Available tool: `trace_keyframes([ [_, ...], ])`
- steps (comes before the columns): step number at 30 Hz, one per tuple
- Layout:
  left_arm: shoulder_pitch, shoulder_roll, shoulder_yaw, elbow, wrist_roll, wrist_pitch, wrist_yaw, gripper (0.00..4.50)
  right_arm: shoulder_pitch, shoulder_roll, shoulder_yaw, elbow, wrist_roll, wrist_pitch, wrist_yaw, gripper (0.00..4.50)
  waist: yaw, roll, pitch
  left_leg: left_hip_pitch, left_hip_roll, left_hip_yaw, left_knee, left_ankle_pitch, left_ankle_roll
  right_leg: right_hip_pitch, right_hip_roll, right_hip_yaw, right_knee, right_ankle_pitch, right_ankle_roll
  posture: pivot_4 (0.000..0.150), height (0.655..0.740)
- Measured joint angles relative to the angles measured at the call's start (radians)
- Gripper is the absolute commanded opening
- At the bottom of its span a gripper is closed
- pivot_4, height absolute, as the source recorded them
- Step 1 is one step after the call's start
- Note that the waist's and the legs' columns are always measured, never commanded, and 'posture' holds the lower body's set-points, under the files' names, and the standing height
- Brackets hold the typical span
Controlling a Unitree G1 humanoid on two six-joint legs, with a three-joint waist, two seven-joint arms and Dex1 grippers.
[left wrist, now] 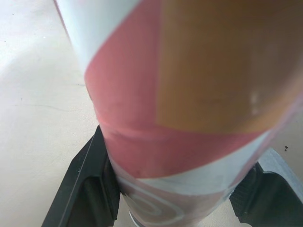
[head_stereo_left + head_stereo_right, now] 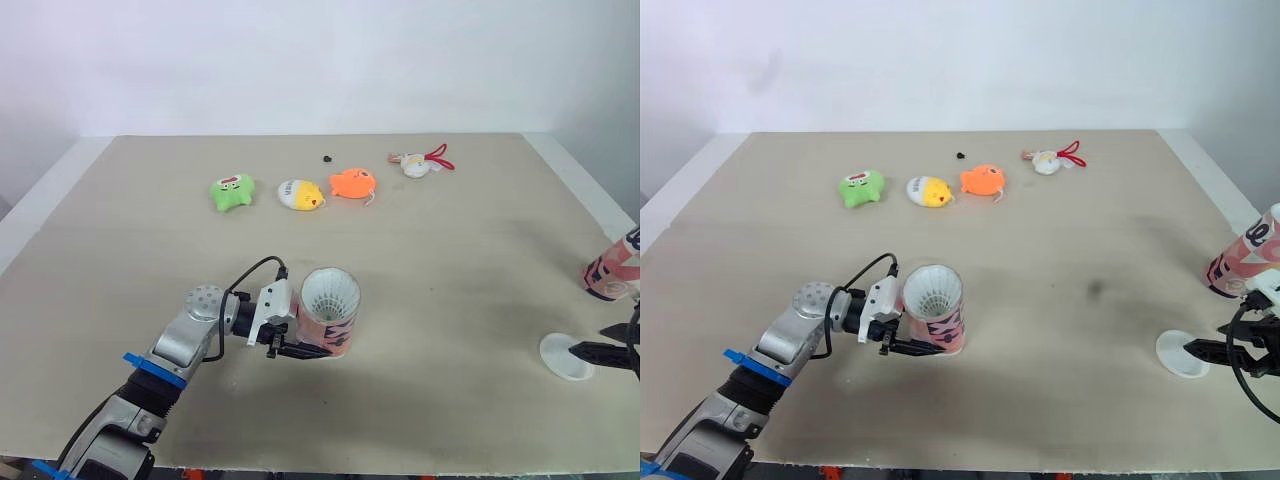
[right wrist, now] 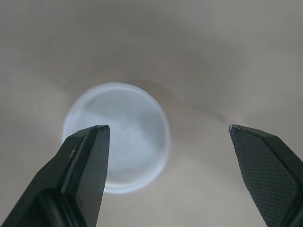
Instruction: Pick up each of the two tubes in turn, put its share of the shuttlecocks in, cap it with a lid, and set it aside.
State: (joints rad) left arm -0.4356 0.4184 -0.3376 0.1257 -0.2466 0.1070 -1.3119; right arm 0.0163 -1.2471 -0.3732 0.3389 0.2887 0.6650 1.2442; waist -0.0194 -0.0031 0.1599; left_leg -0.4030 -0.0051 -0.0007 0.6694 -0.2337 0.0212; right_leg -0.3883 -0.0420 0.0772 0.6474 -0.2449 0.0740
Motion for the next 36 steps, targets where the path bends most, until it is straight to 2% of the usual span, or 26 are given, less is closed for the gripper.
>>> trace_keyframes([
  [5,-0.003,0.001,0.001,0.001,0.0,0.0,0.001,2.43,-0.057,0.03,0.075,0.029,-0.021,-0.007,-0.038,4.31,-0.002,-0.001,-0.001,0.001,0.0,0.001,0.0,0.0,0.0,0.0,0.0,0.0,0.0,0.0,0.0,0.15,0.74],
  [11,-0.005,0.001,0.001,0.004,0.003,0.0,0.006,2.43,-0.137,0.042,0.156,0.093,-0.059,-0.038,-0.074,4.31,-0.004,-0.01,-0.006,0.002,0.001,0.002,0.001,0.0,0.001,0.001,0.0,0.0,-0.001,0.0,-0.004,0.15,0.74],
  [12,-0.004,0.001,0.001,0.004,0.003,0.0,0.006,2.43,-0.145,0.042,0.168,0.102,-0.062,-0.045,-0.073,3.8,-0.004,-0.012,-0.007,0.002,0.001,0.002,0.001,0.0,0.0,0.001,0.0,0.001,-0.001,0.0,-0.004,0.15,0.74],
  [13,-0.004,0.001,0.0,0.003,0.003,0.0,0.007,2.43,-0.151,0.042,0.173,0.115,-0.068,-0.055,-0.073,3.55,-0.004,-0.013,-0.008,0.002,0.001,0.002,0.001,0.0,0.0,0.001,-0.001,0.001,-0.001,0.0,-0.004,0.15,0.74],
  [14,-0.004,0.001,0.0,0.003,0.003,0.0,0.007,2.43,-0.153,0.042,0.173,0.12,-0.07,-0.059,-0.072,2.95,-0.004,-0.013,-0.008,0.002,0.001,0.002,0.001,0.0,0.0,0.001,-0.001,0.001,-0.002,0.0,-0.004,0.15,0.74],
  [17,-0.004,0.001,0.0,0.003,0.003,0.0,0.007,2.43,-0.152,0.037,0.176,0.127,-0.071,-0.074,-0.057,2.02,-0.003,-0.012,-0.008,0.002,0.001,0.001,0.0,0.0,0.0,0.001,0.0,0.0,-0.001,0.0,-0.004,0.15,0.74],
  [21,-0.005,0.001,0.0,0.003,0.003,0.0,0.01,2.43,-0.128,0.021,0.181,0.113,-0.072,-0.1,-0.022,0.21,-0.003,-0.012,-0.008,0.002,0.001,0.001,0.0,0.0,0.0,0.001,0.0,0.0,-0.001,0.0,-0.004,0.15,0.74],
  [22,-0.005,0.001,0.0,0.004,0.003,0.0,0.011,2.43,-0.121,0.016,0.181,0.102,-0.074,-0.108,-0.014,0.06,-0.003,-0.012,-0.008,0.002,0.001,0.002,0.0,0.0,0.0,0.001,-0.001,0.001,-0.001,0.0,-0.004,0.15,0.74],
  [31,-0.012,0.0,0.0,0.014,0.002,0.0,0.014,2.43,-0.166,0.012,0.199,0.012,-0.062,-0.093,0.029,0.06,-0.003,-0.009,-0.008,0.002,0.001,0.002,0.0,0.0,0.0,0.0,-0.001,0.001,-0.001,0.0,-0.004,0.15,0.74],
  [36,-0.016,-0.001,0.002,0.02,0.002,-0.001,0.014,2.43,-0.213,-0.002,0.189,-0.153,0.024,-0.022,0.086,0.06,-0.003,-0.008,-0.009,0.001,0.002,0.002,0.0,0.0,0.0,-0.001,-0.001,0.001,-0.001,0.0,-0.004,0.15,0.74],
])
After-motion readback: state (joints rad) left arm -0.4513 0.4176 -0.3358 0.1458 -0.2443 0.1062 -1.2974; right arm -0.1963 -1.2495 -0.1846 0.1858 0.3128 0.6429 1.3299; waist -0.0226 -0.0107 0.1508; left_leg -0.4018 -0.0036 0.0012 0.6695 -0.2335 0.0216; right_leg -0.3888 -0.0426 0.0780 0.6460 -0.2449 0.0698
